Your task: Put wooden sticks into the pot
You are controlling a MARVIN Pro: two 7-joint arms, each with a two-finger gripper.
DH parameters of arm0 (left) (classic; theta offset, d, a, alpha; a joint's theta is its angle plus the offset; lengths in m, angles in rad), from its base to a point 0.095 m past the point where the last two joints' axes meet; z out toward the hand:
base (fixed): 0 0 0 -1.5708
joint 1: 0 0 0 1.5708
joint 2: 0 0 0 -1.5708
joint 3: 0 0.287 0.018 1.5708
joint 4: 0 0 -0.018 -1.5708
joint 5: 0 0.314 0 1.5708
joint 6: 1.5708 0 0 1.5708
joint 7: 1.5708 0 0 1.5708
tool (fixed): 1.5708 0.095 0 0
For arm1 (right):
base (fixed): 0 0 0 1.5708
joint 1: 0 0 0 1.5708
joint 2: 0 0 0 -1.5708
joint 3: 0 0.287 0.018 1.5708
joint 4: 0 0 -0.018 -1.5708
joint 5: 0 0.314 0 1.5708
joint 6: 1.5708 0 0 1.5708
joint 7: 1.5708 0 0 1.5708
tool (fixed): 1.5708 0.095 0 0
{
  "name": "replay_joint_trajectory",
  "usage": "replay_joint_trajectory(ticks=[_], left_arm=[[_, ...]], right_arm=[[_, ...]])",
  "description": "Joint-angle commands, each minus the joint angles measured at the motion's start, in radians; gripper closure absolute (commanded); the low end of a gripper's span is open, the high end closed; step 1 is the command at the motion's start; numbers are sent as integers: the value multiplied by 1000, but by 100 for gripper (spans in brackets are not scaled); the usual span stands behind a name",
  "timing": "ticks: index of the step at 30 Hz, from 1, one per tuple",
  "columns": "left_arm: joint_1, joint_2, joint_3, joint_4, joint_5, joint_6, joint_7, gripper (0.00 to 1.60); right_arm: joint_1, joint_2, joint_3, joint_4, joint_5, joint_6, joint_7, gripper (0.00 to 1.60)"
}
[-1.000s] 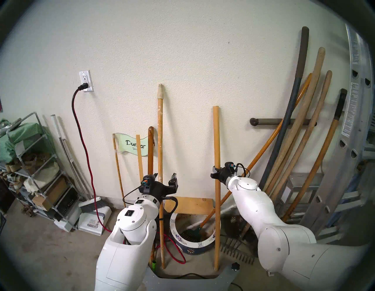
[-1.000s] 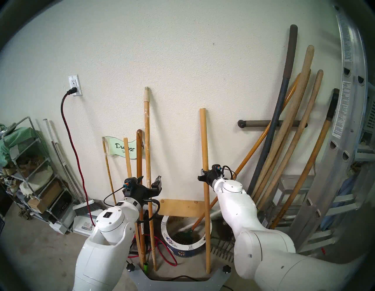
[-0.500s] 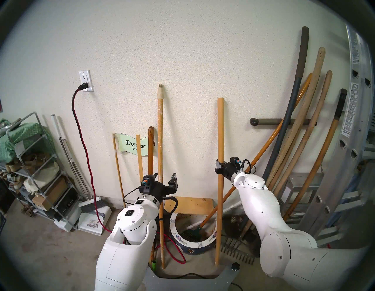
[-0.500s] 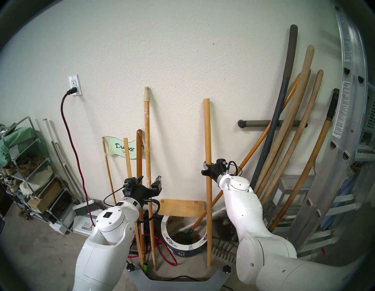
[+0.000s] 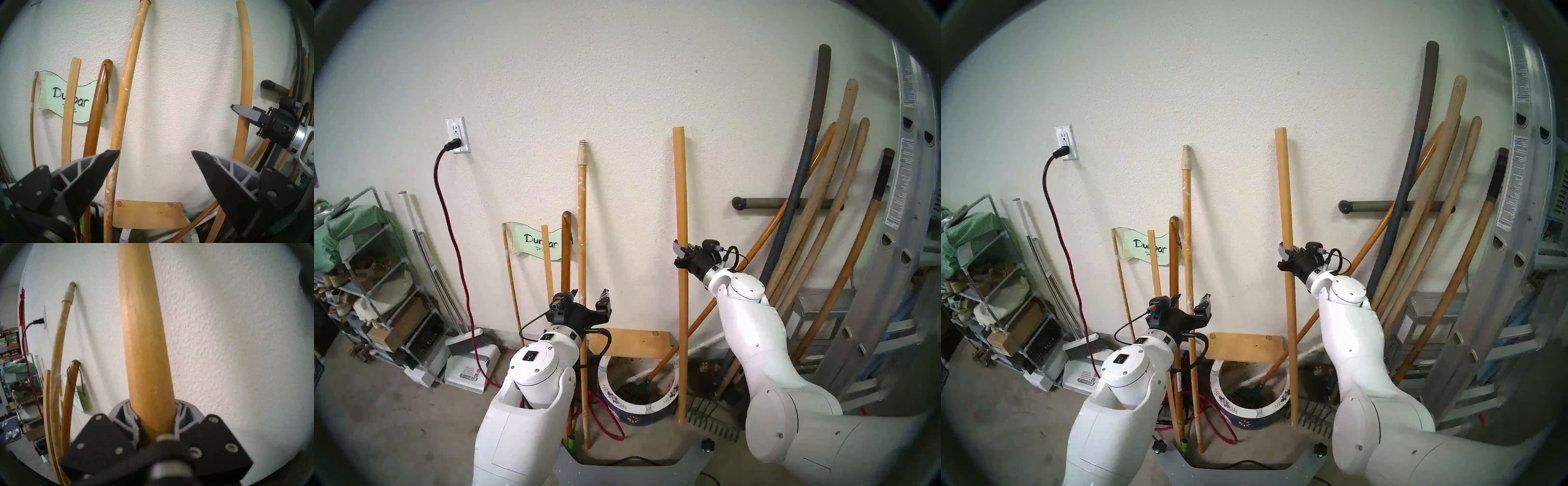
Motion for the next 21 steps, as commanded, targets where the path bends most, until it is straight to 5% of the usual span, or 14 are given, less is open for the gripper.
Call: replay_joint_trajectory(ticks=[1,21], left_arm=[[0,-1,1,-1,-1,-1,-1,0],[0,-1,1,-1,-1,0,-1,0]], right_arm=[[14,-19,16,-97,48,14,44,160],[-51,-59,76,-367,97,154,104,160]])
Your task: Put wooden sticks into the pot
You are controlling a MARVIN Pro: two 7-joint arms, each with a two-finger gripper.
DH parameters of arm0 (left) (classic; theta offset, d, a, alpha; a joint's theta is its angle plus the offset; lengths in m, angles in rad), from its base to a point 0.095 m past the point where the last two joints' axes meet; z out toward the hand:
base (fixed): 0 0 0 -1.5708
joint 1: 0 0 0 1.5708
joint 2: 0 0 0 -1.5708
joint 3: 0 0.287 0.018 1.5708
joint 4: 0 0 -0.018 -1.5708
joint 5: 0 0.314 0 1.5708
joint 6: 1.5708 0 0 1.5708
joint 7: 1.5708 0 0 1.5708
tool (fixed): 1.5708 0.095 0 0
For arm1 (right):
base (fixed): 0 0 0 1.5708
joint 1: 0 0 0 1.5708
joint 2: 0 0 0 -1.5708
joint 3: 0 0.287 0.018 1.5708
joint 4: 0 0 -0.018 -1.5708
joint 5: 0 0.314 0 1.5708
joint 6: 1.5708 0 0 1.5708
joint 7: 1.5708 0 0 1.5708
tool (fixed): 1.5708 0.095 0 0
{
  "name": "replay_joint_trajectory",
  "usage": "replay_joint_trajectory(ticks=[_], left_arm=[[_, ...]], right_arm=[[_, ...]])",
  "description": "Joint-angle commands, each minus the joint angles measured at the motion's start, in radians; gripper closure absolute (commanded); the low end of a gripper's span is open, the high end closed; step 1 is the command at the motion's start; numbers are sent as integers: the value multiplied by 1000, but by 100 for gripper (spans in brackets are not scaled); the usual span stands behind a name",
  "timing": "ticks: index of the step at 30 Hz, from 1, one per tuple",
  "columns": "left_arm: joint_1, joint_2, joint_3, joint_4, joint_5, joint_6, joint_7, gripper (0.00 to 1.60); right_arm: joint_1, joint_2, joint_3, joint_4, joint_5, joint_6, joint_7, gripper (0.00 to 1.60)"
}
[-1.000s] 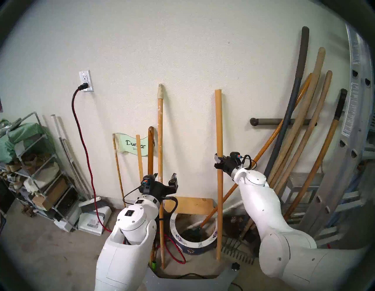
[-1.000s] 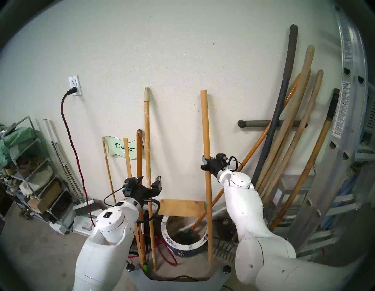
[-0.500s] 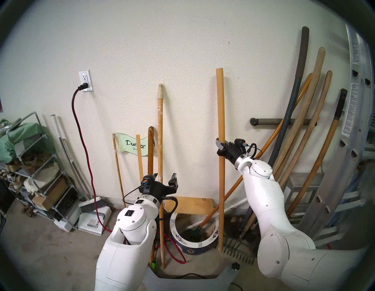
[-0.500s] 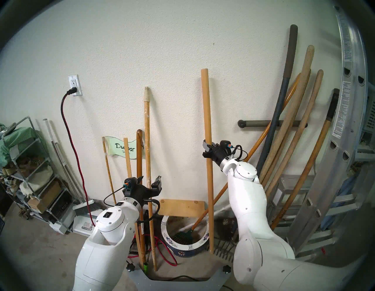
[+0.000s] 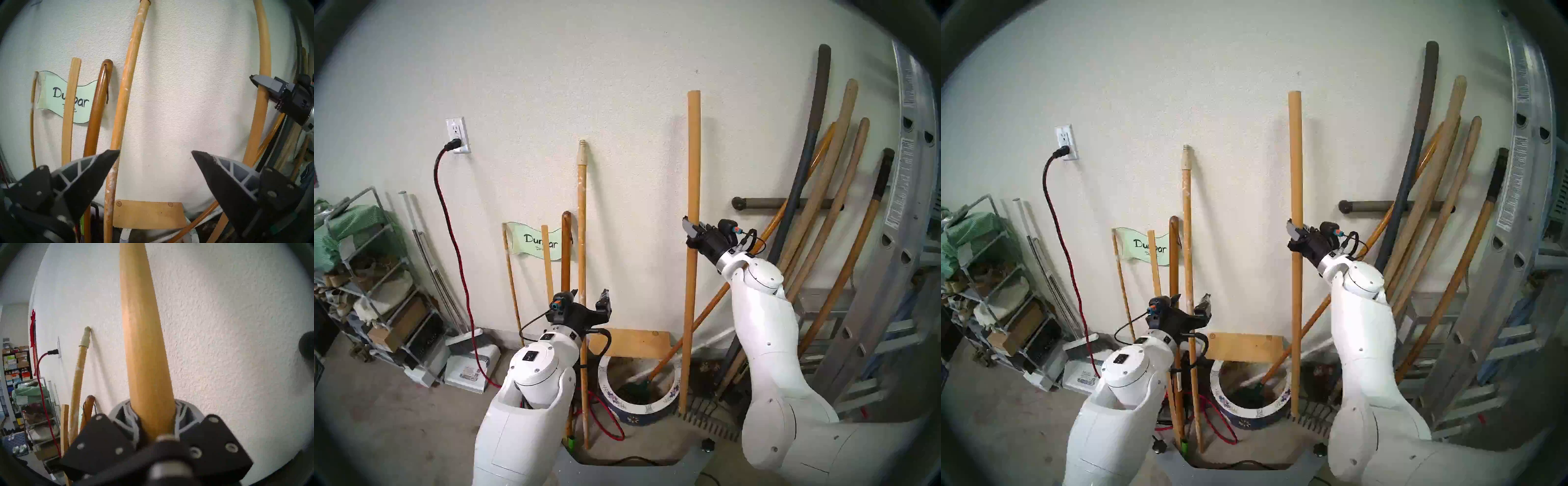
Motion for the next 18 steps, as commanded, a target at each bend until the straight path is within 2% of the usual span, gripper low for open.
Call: replay_joint_trajectory(ticks=[1,8,11,12,14,18], left_arm=[[0,-1,1,-1,-1,-1,-1,0],[0,-1,1,-1,-1,-1,-1,0],[0,-1,1,-1,-1,-1,-1,0],[0,-1,1,-1,-1,-1,-1,0],[0,-1,1,-1,-1,-1,-1,0],[0,-1,1,-1,-1,-1,-1,0]], right_arm=[[12,-32,2,-94,39,28,27,160],[-6,-42,6,-171,48,74,49,160],[-32,-53,10,-243,48,115,46,160],[-5,-47,11,-198,57,99,60,160],[-16,-59,18,-251,66,132,62,160],[-19,-64,21,-290,66,161,62,160]])
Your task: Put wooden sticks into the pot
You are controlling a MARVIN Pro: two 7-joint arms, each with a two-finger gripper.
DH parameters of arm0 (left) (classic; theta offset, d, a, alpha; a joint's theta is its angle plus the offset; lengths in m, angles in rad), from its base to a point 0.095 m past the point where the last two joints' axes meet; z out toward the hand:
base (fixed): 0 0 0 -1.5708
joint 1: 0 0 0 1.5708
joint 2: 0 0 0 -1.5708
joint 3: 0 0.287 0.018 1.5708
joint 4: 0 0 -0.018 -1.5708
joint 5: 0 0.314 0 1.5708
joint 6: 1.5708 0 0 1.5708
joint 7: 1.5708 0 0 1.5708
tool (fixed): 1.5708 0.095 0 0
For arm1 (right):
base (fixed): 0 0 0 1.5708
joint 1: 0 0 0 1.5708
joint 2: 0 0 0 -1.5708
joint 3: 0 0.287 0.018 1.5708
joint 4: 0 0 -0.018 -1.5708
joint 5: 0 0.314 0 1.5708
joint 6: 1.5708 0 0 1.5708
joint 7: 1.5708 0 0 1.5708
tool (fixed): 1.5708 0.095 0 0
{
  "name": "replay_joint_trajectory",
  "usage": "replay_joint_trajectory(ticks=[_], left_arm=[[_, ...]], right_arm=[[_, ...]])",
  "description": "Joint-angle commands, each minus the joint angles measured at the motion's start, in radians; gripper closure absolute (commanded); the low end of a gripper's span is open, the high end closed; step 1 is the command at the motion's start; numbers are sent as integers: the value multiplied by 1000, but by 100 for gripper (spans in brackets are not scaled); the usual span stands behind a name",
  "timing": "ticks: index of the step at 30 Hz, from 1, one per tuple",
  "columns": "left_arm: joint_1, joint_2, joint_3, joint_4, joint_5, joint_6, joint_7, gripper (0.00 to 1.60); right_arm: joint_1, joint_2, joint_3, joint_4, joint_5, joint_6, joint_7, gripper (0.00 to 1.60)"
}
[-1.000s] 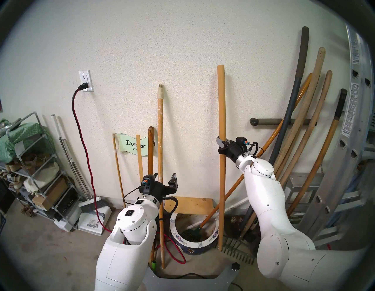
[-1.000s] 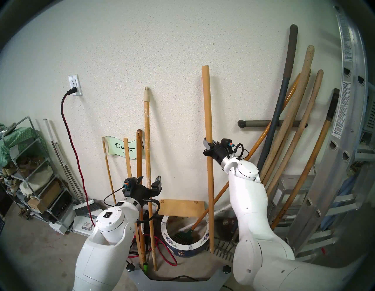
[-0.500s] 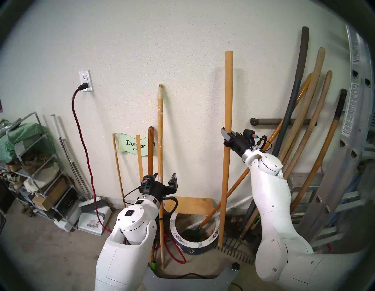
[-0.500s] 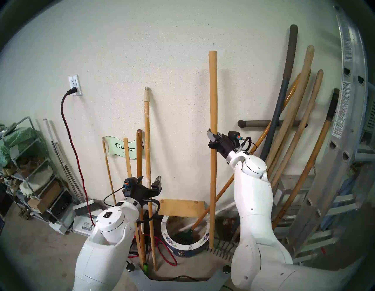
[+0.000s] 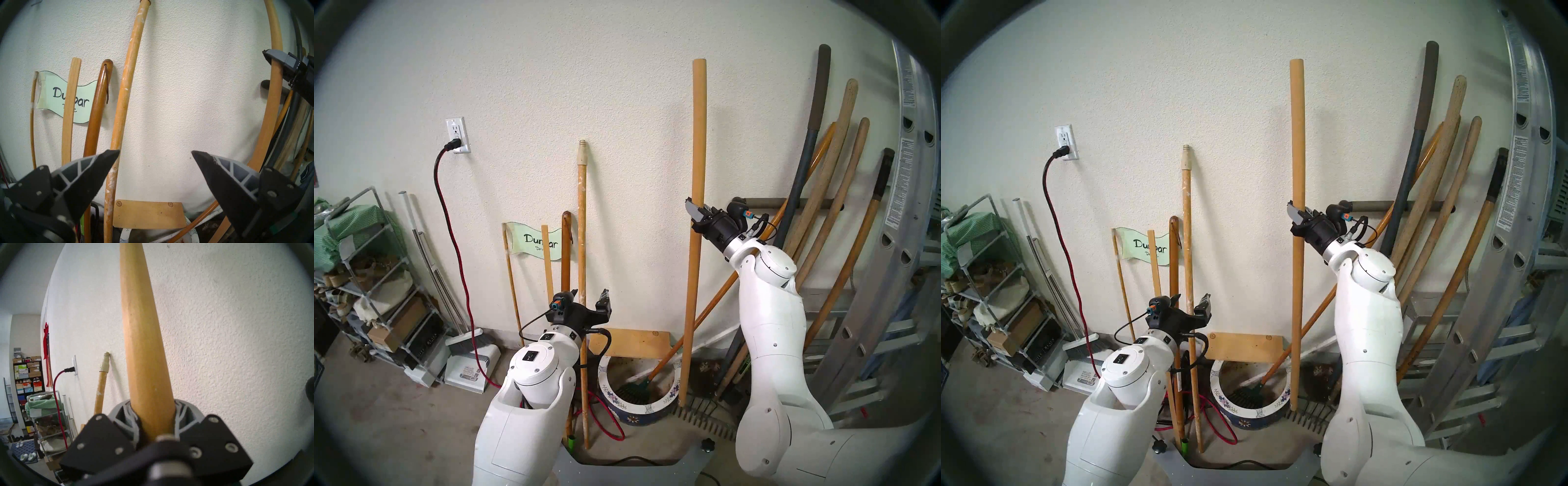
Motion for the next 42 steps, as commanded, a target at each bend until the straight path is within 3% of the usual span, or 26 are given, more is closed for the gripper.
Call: replay_joint_trajectory(ticks=[1,3,21,30,42], left_arm=[[0,-1,1,-1,-1,-1,-1,0],[0,-1,1,-1,-1,-1,-1,0],[0,-1,1,-1,-1,-1,-1,0],[0,-1,1,-1,-2,-1,-2,0],[0,-1,1,-1,-2,-2,-2,0]], right_arm=[[7,-31,5,-117,34,46,8,160],[-4,-40,13,-166,39,86,3,160],[-3,-42,14,-357,-1,216,-36,160],[-47,-54,-8,-485,-56,345,-98,160],[-52,-64,-4,-457,-73,363,-104,160]])
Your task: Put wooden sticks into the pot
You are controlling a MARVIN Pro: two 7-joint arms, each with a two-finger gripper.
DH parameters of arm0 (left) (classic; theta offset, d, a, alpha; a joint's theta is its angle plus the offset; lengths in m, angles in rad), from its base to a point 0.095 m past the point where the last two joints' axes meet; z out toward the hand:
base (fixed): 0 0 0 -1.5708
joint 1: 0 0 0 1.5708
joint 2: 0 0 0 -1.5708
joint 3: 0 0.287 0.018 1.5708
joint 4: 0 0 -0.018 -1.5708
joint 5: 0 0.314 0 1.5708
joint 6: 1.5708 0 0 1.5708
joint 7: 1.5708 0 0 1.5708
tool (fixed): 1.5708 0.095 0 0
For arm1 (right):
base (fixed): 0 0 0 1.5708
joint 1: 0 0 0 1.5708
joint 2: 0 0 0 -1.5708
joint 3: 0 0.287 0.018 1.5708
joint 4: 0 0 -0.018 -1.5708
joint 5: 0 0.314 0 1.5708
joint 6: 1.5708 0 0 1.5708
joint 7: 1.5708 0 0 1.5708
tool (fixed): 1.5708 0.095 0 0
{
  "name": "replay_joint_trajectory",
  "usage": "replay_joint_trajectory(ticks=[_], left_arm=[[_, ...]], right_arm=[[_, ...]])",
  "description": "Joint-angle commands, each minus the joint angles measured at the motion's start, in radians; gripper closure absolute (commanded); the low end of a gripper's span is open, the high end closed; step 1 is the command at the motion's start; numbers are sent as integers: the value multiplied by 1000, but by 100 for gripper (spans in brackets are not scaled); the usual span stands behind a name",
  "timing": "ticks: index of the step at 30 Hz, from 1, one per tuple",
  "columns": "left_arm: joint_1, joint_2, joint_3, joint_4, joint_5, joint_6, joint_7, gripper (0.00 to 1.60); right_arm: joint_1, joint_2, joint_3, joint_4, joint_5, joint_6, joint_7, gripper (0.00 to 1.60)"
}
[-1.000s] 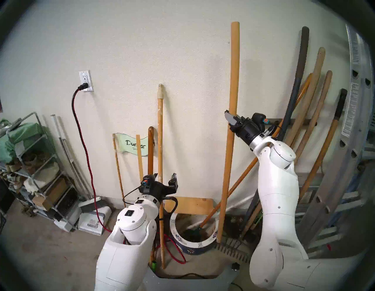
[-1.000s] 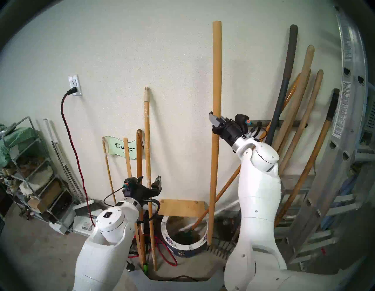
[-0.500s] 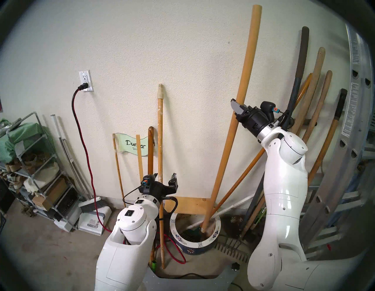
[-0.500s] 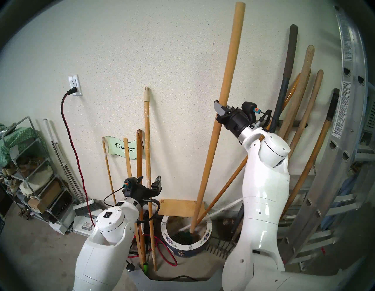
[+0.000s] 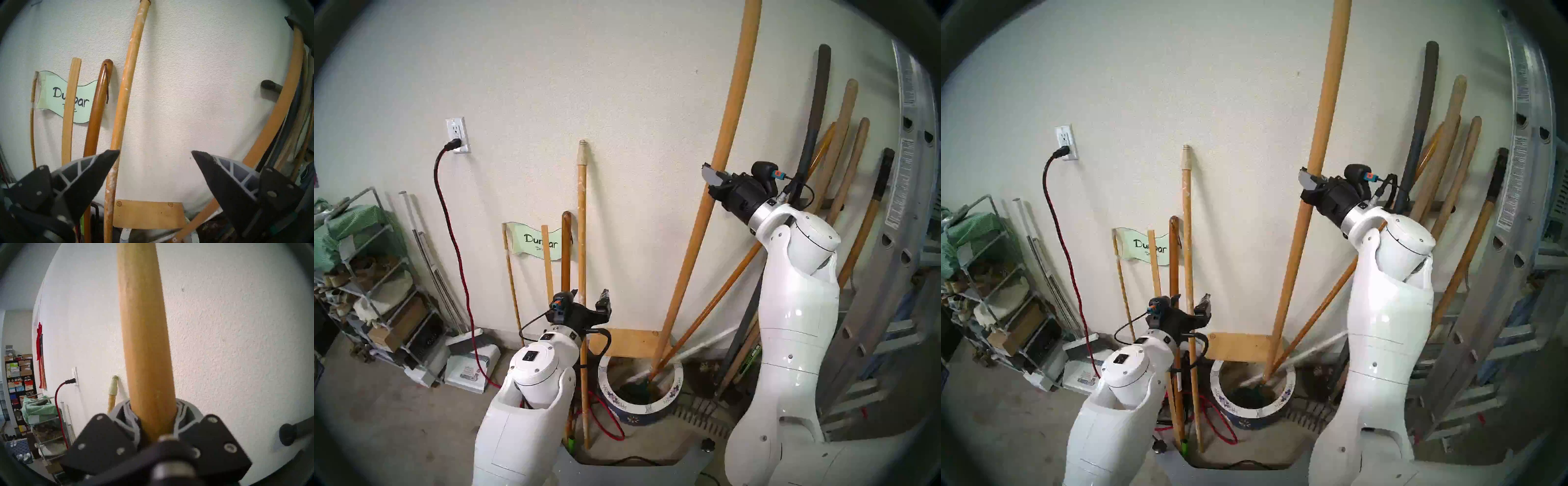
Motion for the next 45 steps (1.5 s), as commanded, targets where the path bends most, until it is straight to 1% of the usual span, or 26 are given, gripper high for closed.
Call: replay_joint_trajectory(ticks=[1,8,15,19,22,28,44,45], left_arm=[[0,-1,1,-1,-2,-2,-2,0],[0,-1,1,-1,-2,-2,-2,0],[0,-1,1,-1,-2,-2,-2,0],[0,-1,1,-1,-2,-1,-2,0],[0,-1,1,-1,-2,-1,-2,0],[0,-1,1,-1,-2,-1,-2,0],[0,-1,1,-1,-2,-1,-2,0],[0,-1,1,-1,-2,-1,-2,0]], right_arm=[[9,-7,5,2,12,-15,4,160],[-7,-4,24,42,7,-54,-4,160],[-7,-3,30,60,3,-67,-5,160],[9,-3,24,76,-2,-39,-10,160],[10,-8,18,113,-11,-51,-19,160],[31,-1,11,200,-22,-100,-25,160],[70,9,8,345,-37,-147,-32,160],[74,8,9,356,-36,-141,-33,160]])
